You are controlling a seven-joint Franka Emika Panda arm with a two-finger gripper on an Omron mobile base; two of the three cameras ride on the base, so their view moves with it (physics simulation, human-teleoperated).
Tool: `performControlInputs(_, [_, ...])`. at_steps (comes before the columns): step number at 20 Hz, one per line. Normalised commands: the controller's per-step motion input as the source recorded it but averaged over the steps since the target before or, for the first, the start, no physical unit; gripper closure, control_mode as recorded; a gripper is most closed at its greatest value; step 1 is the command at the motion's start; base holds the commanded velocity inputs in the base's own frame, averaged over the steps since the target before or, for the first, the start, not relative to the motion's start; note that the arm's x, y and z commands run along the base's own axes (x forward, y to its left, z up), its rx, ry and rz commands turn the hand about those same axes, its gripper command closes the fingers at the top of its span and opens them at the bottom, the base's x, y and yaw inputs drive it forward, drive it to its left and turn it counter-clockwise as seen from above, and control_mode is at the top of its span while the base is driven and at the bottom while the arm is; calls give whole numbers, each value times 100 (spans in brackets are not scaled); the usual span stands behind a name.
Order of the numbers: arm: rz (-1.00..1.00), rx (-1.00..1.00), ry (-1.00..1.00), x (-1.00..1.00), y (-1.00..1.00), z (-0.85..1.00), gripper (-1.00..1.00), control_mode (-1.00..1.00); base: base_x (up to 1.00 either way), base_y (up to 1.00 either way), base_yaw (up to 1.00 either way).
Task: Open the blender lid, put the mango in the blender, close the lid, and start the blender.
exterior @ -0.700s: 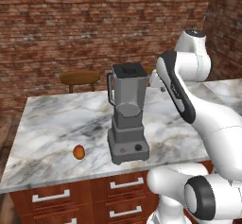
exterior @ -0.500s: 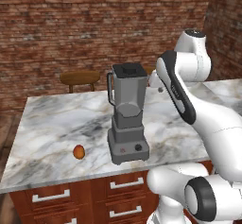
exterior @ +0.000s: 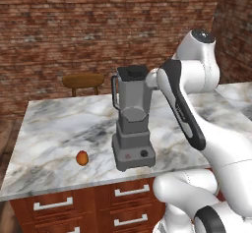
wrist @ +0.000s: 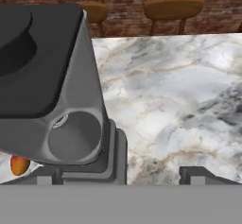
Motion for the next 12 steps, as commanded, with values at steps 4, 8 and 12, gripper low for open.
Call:
performControlInputs(4, [0,5,3,5,54,65,-100,-100,0,0,0])
performControlInputs(8, [0,1,16,19,51,75,-100,-100,0,0,0])
performControlInputs(12, [0,0,14,32,20,22,-100,-100,0,0,0])
